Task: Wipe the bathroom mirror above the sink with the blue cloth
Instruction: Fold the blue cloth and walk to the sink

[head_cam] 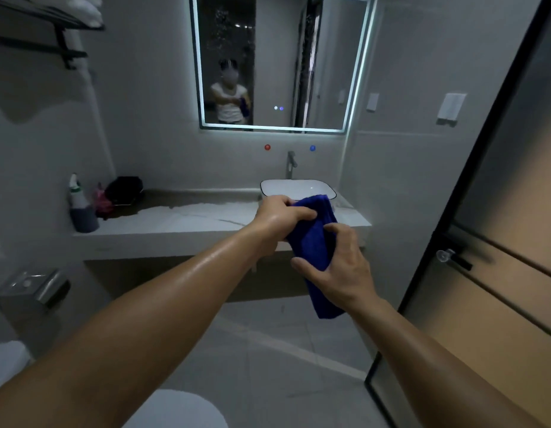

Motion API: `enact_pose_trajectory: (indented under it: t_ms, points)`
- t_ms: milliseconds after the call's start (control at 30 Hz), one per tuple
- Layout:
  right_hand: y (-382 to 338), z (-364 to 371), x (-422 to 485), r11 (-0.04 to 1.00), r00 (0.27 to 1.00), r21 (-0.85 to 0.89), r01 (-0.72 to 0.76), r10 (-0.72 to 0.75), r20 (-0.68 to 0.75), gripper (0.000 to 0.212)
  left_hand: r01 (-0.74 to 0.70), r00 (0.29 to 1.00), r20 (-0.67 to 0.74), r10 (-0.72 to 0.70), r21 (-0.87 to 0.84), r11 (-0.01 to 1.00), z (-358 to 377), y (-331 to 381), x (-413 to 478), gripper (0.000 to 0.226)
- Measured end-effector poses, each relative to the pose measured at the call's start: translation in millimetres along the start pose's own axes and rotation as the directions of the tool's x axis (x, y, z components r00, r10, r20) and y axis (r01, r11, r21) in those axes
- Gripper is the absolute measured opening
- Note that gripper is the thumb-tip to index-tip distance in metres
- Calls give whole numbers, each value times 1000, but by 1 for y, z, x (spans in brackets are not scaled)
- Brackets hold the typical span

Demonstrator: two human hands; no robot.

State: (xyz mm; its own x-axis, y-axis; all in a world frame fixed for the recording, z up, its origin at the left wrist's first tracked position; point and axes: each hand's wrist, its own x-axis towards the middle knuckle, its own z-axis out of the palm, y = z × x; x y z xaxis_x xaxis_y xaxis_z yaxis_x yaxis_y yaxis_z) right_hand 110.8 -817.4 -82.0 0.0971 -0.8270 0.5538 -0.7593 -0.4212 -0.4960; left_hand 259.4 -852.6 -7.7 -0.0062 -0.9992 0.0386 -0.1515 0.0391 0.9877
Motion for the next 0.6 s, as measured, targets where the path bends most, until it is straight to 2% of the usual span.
enact_pose_trajectory:
  t_ms: [133, 267, 433, 600]
  points:
    - [24, 45, 72, 998, 998, -43, 56, -57, -37, 86, -15, 1000, 11, 15, -4, 1000, -16, 2, 80, 24]
    - [47, 82, 133, 994, 996, -88, 65, -58, 73, 101, 58, 998, -22, -59, -43, 997, -26, -5, 152, 26]
    - [79, 128, 205, 988, 967, 151, -40, 0, 256, 88, 148, 988, -39, -150, -63, 987, -46, -22, 237, 32]
    - [113, 180, 279, 977, 940, 214, -6, -67, 334, 81, 168, 983, -50, -176, -135, 976, -67, -46, 314, 35]
